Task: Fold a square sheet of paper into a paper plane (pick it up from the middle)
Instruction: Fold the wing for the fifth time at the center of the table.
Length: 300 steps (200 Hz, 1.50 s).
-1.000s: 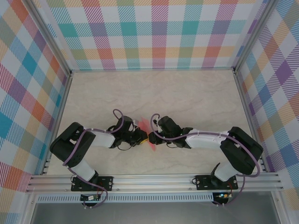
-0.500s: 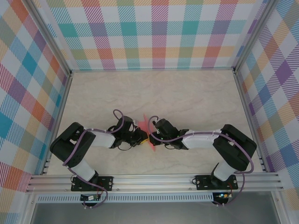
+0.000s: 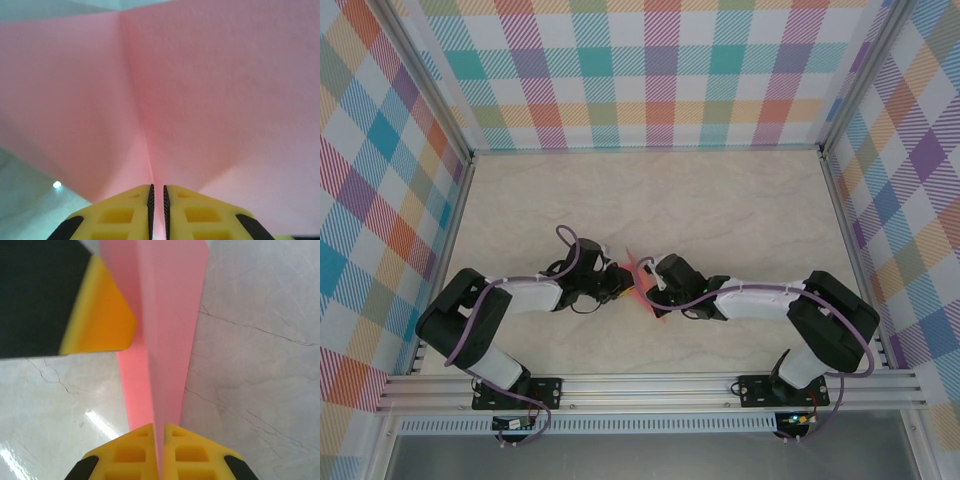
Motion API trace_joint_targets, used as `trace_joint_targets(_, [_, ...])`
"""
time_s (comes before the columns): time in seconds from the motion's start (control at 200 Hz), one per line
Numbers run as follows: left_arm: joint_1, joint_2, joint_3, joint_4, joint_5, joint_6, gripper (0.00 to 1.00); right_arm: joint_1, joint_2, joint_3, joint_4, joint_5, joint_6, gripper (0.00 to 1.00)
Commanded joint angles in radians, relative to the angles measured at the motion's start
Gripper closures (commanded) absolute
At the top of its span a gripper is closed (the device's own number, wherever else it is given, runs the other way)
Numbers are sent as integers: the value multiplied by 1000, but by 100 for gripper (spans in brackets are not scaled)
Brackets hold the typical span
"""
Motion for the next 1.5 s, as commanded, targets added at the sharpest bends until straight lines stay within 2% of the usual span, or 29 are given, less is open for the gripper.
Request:
trace_joint_targets(0.0, [12, 49, 30, 8, 1, 4, 86, -12, -17, 29, -29, -34, -121, 95])
trace_joint_targets(0.14, [12, 83, 31, 6, -10, 1, 90, -21, 4, 33, 6, -60, -91, 90])
trace_joint_targets(0.285, [12, 92, 13, 2, -17, 2, 93, -23, 24, 24, 76, -84, -22, 78])
trace_joint_targets(0.39, [12, 95, 0, 6, -19, 1, 93, -22, 37, 8, 141, -101, 21, 76])
trace_joint_targets(0.62, [12, 104, -7, 13, -12, -1, 94, -23, 63, 4, 187, -120, 35, 79])
trace_joint_targets(0.875, [12, 79, -14, 7, -14, -1, 94, -25, 91, 2, 191, -183, 36, 90])
trace_joint_targets(1.045, [15, -3, -32, -52, -39, 0, 93, -33, 146, 28, 195, -247, 50, 90])
trace_joint_targets(1.265, [29, -136, -83, -165, -129, 10, 92, -49, 215, 59, 217, -317, 80, 90])
trace_joint_targets(1.495, [37, -195, -98, -155, -127, 24, 91, -70, 230, 73, 224, -386, 102, 90])
